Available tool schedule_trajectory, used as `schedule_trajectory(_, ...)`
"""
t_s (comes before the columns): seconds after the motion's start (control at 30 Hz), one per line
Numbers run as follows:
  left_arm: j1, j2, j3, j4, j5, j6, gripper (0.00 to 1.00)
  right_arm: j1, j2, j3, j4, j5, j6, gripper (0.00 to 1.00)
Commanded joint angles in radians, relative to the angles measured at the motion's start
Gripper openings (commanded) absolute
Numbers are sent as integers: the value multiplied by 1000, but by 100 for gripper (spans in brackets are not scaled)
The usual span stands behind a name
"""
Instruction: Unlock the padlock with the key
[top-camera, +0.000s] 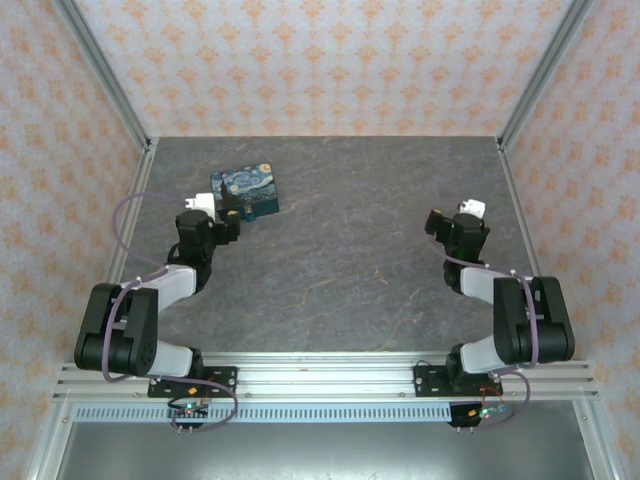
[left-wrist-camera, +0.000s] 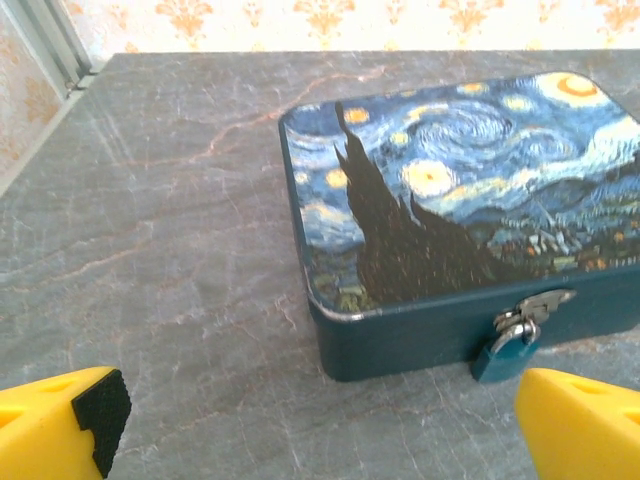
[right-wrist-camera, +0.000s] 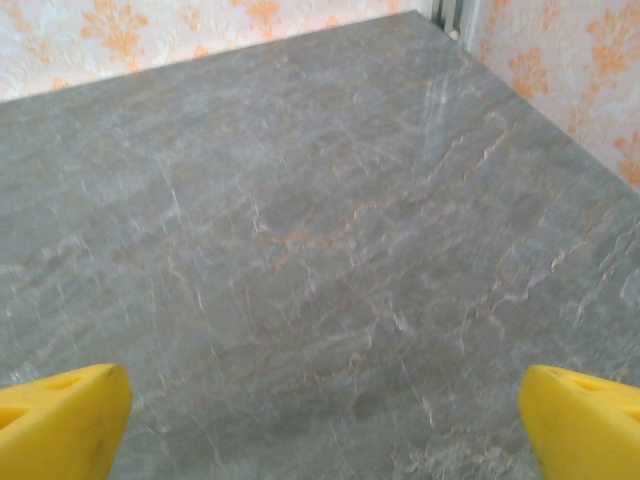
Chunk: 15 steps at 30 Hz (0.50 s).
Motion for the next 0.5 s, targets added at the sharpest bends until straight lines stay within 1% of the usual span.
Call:
schedule_trajectory(0.0,10,-37,53,-101,-9,-16,100,2,-60,75,-190,0,39,99)
schedule_trajectory(0.07,15,-42,81,-135,-3,-29,100,2,-76,115,-269,-1,99,99)
schedule_trajectory(0.1,18,-41,99,-150,0,-41,100,2,-81,128,-297,26,159,99)
schedule_trajectory(0.17,19,-32,139,-179,4,-58,100,-1,-108,138,-338,63,263,99)
schedule_trajectory(0.2,20,-21,166,-196,7,-64,100,-7,-129,135,-341,55,295,99)
schedule_trajectory(0.33,22,42,282,-258,-13,-79,100,-8,-201,116,-333,-24,334,99)
schedule_trajectory(0.4,23,95,369,-316,-36,-105,100,-7,-204,156,-415,-56,346,99)
schedule_trajectory(0.47,31,152,462,-376,-20,-136,100,5,-199,189,-487,-59,343,99)
